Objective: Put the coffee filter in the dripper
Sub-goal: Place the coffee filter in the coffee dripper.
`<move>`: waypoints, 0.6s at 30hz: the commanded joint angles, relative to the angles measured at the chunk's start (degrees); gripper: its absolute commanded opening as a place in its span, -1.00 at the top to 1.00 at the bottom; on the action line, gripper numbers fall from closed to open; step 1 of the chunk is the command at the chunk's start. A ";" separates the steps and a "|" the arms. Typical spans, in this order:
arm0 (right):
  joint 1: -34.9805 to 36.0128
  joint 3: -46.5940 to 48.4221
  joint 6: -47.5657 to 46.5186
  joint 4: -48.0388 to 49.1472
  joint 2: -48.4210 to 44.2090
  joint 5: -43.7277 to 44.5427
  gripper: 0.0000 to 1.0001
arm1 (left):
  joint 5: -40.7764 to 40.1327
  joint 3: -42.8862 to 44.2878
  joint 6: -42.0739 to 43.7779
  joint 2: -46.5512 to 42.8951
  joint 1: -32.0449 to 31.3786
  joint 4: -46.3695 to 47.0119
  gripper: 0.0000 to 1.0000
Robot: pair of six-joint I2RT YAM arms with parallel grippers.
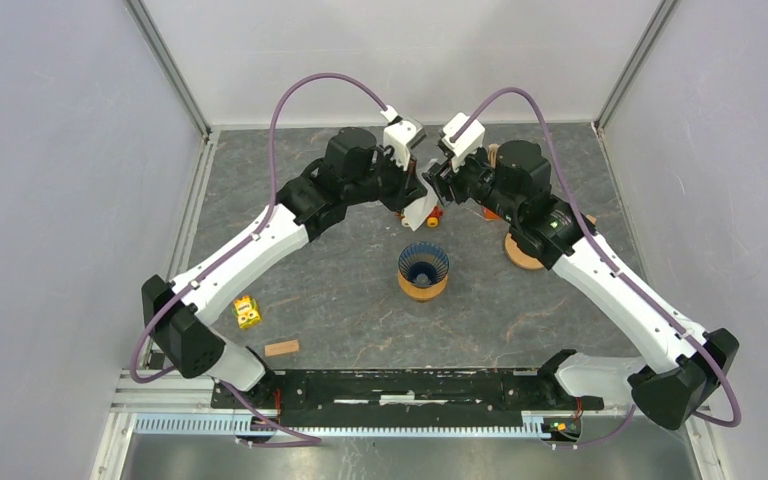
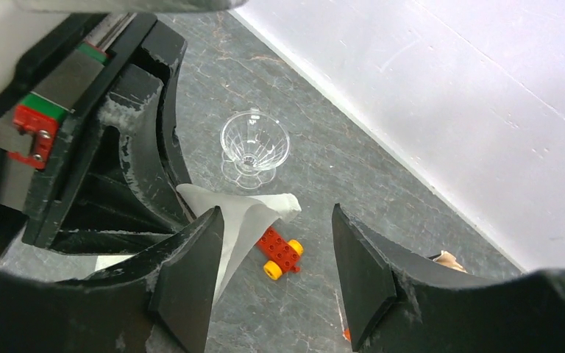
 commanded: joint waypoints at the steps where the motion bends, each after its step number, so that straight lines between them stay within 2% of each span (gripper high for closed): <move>1: -0.48 0.11 -4.20 -0.97 -1.32 -2.89 -0.23 | 3.25 -0.63 4.82 -3.56 -0.25 -0.51 0.95; 13: -0.96 -0.59 -8.48 -2.36 -2.44 -9.96 -0.17 | 5.78 -1.97 7.89 -4.97 -0.30 -1.92 0.95; 18: -1.02 -0.77 -9.79 -2.38 -3.10 -12.94 -0.08 | 5.97 -2.15 8.35 -4.97 -0.39 -2.27 0.95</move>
